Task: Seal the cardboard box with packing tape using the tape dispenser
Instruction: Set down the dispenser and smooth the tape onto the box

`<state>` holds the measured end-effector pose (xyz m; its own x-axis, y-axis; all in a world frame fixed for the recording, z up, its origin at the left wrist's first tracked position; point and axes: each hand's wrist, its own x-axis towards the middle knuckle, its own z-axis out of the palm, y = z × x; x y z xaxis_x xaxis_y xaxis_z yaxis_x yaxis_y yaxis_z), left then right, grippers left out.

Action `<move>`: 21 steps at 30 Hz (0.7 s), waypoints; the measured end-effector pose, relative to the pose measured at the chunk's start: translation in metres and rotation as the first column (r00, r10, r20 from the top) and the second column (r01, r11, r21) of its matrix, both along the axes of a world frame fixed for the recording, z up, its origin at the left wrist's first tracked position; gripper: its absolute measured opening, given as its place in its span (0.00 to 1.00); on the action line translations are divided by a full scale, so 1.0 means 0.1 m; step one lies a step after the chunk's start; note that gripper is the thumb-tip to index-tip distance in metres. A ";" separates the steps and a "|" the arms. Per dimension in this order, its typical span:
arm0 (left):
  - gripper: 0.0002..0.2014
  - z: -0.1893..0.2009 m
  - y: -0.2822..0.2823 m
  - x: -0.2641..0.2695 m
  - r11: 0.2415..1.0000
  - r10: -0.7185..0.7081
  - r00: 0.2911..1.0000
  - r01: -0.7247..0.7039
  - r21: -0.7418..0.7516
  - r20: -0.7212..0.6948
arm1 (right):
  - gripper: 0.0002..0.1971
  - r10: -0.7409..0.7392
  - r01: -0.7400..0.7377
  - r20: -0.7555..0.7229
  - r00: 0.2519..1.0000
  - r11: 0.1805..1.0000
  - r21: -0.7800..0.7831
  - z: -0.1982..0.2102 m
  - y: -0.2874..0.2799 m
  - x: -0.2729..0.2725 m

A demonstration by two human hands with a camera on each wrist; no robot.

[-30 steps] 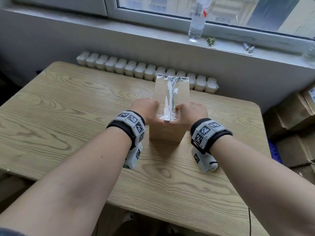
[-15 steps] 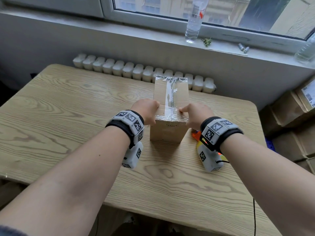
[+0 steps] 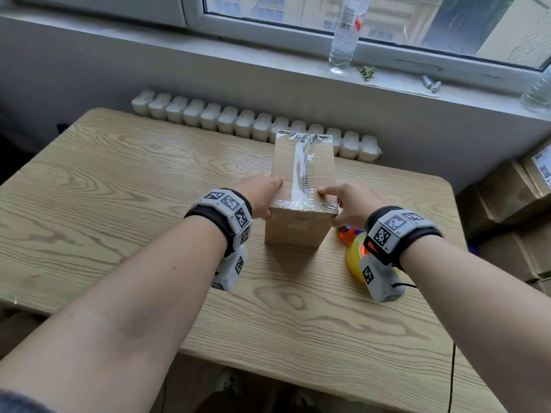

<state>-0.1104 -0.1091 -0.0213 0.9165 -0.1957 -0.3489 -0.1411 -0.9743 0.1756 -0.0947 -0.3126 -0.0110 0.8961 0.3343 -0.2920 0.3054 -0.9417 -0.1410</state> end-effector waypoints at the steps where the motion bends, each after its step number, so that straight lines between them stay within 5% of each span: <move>1: 0.38 -0.01 0.00 0.00 1.000 0.000 1.000 0.000 0.000 0.018 | 0.38 -0.006 0.006 0.024 1.000 1.000 0.000 -0.02 0.01 -0.01; 11: 0.30 -0.09 -0.04 0.01 0.999 0.001 0.991 -0.007 0.045 0.136 | 0.30 -0.063 0.062 0.133 0.989 0.998 0.016 -0.09 0.06 -0.04; 21: 0.32 0.01 -0.03 -0.01 0.999 -0.009 0.997 0.005 0.047 0.072 | 0.32 -0.061 0.063 0.105 0.993 0.998 -0.016 -0.04 0.08 -0.09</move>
<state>-0.1115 -0.1117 -0.0208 0.9383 -0.1869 -0.2909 -0.1585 -0.9802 0.1187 -0.1035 -0.3045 -0.0147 0.9408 0.2726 -0.2015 0.2587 -0.9615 -0.0927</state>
